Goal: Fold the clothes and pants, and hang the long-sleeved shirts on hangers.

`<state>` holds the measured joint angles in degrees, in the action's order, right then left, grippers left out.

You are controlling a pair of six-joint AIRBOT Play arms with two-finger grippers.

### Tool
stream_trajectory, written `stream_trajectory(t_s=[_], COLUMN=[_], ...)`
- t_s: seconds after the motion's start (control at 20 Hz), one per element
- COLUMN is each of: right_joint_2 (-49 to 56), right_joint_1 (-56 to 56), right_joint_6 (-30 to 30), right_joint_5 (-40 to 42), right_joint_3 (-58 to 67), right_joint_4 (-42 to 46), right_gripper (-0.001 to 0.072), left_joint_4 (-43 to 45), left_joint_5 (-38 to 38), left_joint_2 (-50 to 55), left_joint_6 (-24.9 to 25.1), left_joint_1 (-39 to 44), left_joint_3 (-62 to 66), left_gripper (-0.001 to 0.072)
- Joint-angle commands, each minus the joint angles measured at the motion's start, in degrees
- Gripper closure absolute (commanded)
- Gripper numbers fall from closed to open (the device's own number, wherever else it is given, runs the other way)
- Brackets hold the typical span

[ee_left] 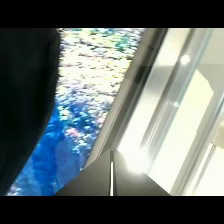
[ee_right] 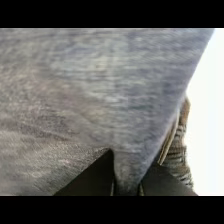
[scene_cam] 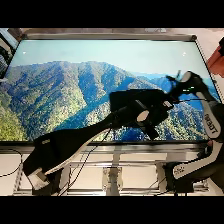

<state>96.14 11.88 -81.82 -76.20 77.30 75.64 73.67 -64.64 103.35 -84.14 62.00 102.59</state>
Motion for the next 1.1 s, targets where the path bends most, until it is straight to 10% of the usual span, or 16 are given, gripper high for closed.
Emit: stream_trajectory(t_s=[0.0, 0.4, 0.65, 1.05], right_joint_2=[-2.9, -10.9, -15.5, -30.4], right_joint_1=[10.9, 35.2, 41.1, 32.4], right_joint_6=[-3.3, -7.5, -7.2, 0.8], right_joint_5=[1.1, 2.0, 1.3, 1.3], right_joint_3=[0.1, 0.1, 0.1, 0.1], right_joint_4=[5.5, 14.8, 14.6, -4.4], right_gripper=[0.0686, 0.067, 0.0267, 0.0261], left_joint_4=[2.2, 2.1, 2.1, 4.8], left_joint_5=[-1.2, -1.0, -0.9, -1.3], left_joint_2=[-0.9, 0.5, 1.6, 1.6], left_joint_6=[-3.9, -4.7, -4.7, -4.6], left_joint_1=[-1.9, -2.6, -2.6, -3.9], left_joint_3=[0.0, 0.0, 0.0, 0.0], left_gripper=[0.0686, 0.0685, 0.0685, 0.0685])
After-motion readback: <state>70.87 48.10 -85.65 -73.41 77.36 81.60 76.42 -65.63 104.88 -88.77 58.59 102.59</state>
